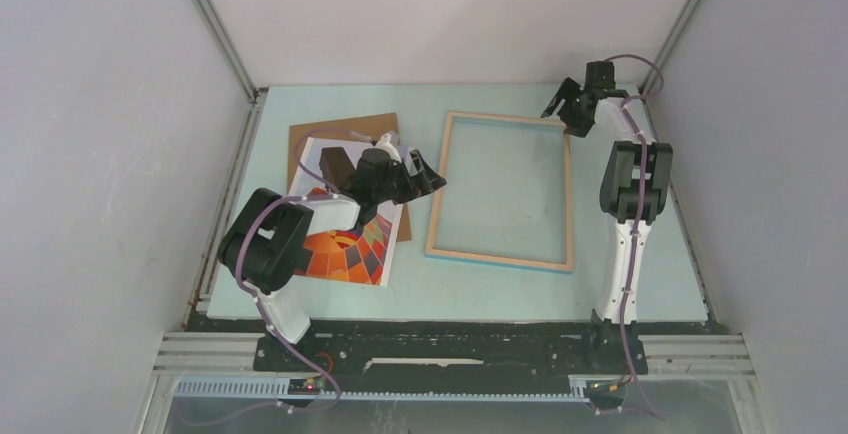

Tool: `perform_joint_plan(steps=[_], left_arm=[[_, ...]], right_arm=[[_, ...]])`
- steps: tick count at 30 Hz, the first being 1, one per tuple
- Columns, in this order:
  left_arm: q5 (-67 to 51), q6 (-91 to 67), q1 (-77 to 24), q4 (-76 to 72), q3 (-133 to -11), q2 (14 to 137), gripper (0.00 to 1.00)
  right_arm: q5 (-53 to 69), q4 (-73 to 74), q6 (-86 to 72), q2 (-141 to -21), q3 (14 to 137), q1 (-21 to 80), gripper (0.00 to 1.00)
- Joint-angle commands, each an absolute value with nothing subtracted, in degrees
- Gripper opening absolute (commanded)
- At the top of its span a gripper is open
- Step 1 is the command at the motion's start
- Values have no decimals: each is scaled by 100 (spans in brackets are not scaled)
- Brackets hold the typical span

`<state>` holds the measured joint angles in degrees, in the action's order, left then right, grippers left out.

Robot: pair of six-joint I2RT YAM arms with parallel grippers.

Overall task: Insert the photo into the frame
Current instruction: Adjust the photo frame item on the photo frame.

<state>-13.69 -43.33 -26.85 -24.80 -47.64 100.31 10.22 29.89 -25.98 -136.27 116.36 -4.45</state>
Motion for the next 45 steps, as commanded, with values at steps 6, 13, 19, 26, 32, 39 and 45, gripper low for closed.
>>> perform_joint_plan(steps=[6,13,19,26,32,39,45], left_arm=[[-1424,-4456,-2751,-2656,-5226,10327,99],[-1382,-4452,-2751,-2553,-5282,10347,99],[-1414,-4447,-2751,-2549,-5267,10336,99],[-1423,-4447,-2752,-2565,-5238,10301,99],[-1424,-4447,-2751,-2565,-5247,10318,99],[-1409,-4457,-2751,-2419,-5384,10421,99],[-1440,-4427,-2751,-2399,-5377,10387,100]], right_arm=[[1334,3285,-2617,-14088,12438,-526,84],[846,3767,-2589,-14229,12812,-413,84],[552,4257,-2534,-14362,13044,-335,84],[783,4769,-2376,-14936,14092,-317,84],[1533,4067,-2735,-14700,13372,-506,84],[1869,4197,-2808,-14825,13427,-484,83],[1934,3664,-2788,-14276,12703,-526,82]])
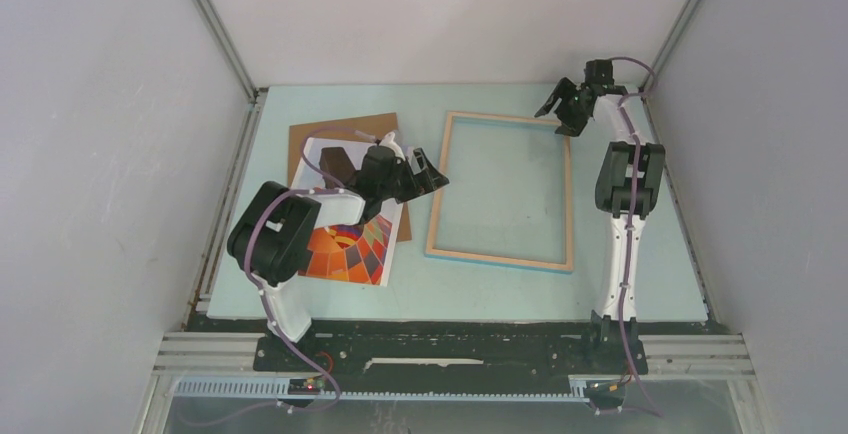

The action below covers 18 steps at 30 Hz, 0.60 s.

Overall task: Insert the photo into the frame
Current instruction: Adjust the photo frame item on the photo frame.

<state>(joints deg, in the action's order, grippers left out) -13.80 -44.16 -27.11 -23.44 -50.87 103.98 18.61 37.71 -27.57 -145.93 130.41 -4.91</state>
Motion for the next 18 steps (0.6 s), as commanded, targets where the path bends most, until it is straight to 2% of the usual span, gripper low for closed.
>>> perform_joint_plan(steps=[1,8,13,18], left_arm=[[-1456,-4394,-2751,-2401,-5378,10374,99],[-1358,-4082,-2751,-2076,-5183,9670,100],[-811,-3774,-2730,-870,-4885,8422,100],[185,-3870,-2550,171,-4141,6884,100]], right_arm=[[1951,3647,-2786,-14198,12701,-525,82],[1606,3466,-2549,-13254,12294,-136,83],[1037,2657,-2596,-12134,10878,516,84],[1487,1865,-3111,-11579,9807,1383,83]])
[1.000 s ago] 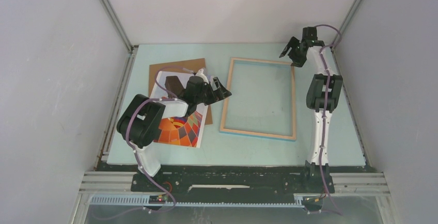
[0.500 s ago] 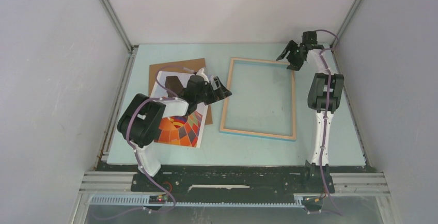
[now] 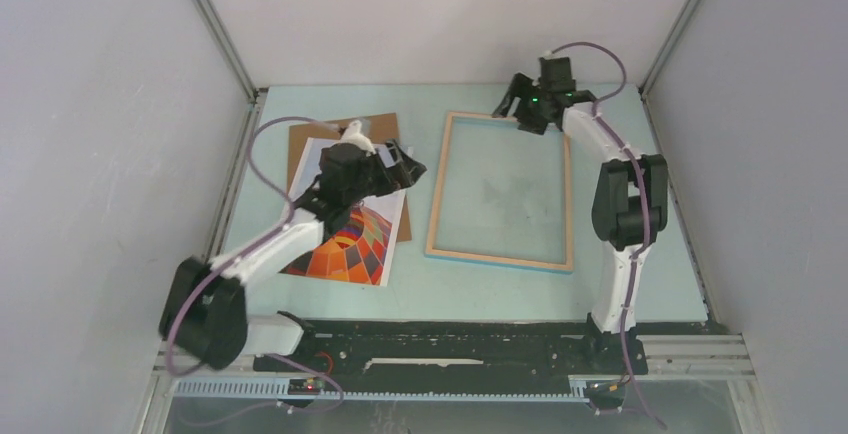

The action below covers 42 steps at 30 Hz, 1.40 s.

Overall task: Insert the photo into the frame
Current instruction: Adjust the photo frame item on the photo frame, then pick up the photo at the center of the board.

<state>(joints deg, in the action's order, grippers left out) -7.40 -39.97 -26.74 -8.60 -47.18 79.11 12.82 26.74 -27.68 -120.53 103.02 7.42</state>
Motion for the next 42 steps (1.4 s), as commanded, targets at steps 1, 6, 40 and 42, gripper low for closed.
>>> perform_joint_plan(steps=[1,6,40,42], left_arm=[[393,-3929,-2502,388,-3981,6596,100],[1138,-4602,-2036,1350,-3308,5338,100],[-920,-6160,-479,-1487,-1673,6902,100],[-976,-6140,-454,-1528,-1669,6948,100]], right_arm=[[1573,1813,-3151,-11543,9742,1614,83],[2438,865,-4072,-11183,8701,2647,82],[2783,-2527,-6410,-11863,5932,5023,71],[2819,-2584,-6466,-11966,6023,4998,71]])
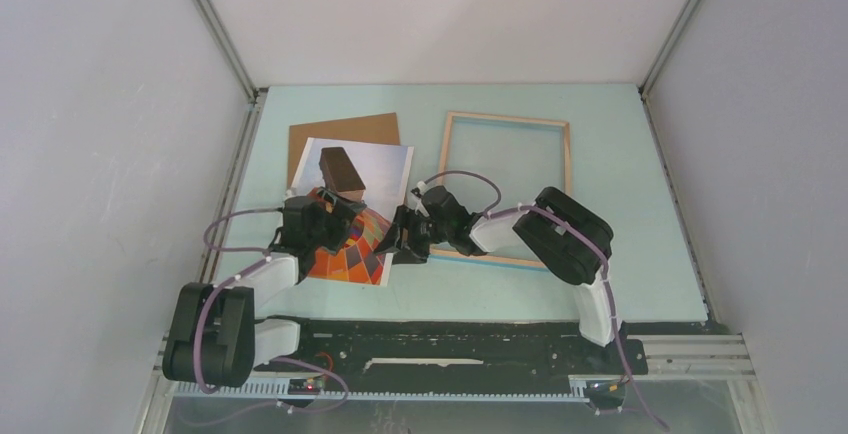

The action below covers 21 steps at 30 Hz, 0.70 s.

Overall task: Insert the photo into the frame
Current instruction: Pick up the photo at the center of the board.

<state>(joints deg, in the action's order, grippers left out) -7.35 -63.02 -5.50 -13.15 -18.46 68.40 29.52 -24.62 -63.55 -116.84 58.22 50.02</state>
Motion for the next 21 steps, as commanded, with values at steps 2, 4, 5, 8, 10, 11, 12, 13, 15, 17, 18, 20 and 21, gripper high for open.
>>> perform_joint_plan(steps=[2,4,5,8,10,11,12,13,15,17,18,20,21], left_arm=[[-1033,-6102,-442,-1556,-1666,6977,100],[-1046,-6071,-432,-1582,-1663,6971,100],[-1046,-6058,-439,-1601,-1646,6965,100],[-1051,-6057,-432,-1660,-1608,6944,100],[-1080,-6037,-432,-1694,-1604,6943,100],[-1088,-6022,-436,-1692,-1609,6939,100],[-1090,-6012,-431,-1694,-1603,6931,100],[-1090,-6011,-432,-1714,-1591,6926,100],[-1106,-6006,-433,-1760,-1581,6930,100],[-1128,-6010,-435,-1785,-1571,6934,100],[-1127,-6003,-433,-1791,-1569,6928,100],[-1128,-5913,-418,-1704,-1625,6930,100],[-1167,-5885,-414,-1690,-1651,6953,100]], right_arm=[[2964,-2889,-6641,-12042,6057,4953,70],[3152,-3226,-6890,-12057,6064,4909,66],[3205,-3345,-6960,-12035,6057,4882,64],[3247,-3622,-7094,-11886,6059,4861,58],[3225,-3766,-7119,-11805,6064,4847,52],[3187,-3812,-7105,-11766,6061,4839,48],[3130,-3840,-7088,-11760,6059,4829,45],[3076,-3844,-7090,-11789,6075,4814,43],[3045,-3808,-7153,-11930,6195,4770,42],[2952,-3790,-7256,-12081,6310,4749,43],[2870,-3776,-7305,-12136,6339,4747,44],[2818,-3769,-7387,-12245,6394,4702,45],[2801,-3718,-7404,-12288,6429,4678,45]])
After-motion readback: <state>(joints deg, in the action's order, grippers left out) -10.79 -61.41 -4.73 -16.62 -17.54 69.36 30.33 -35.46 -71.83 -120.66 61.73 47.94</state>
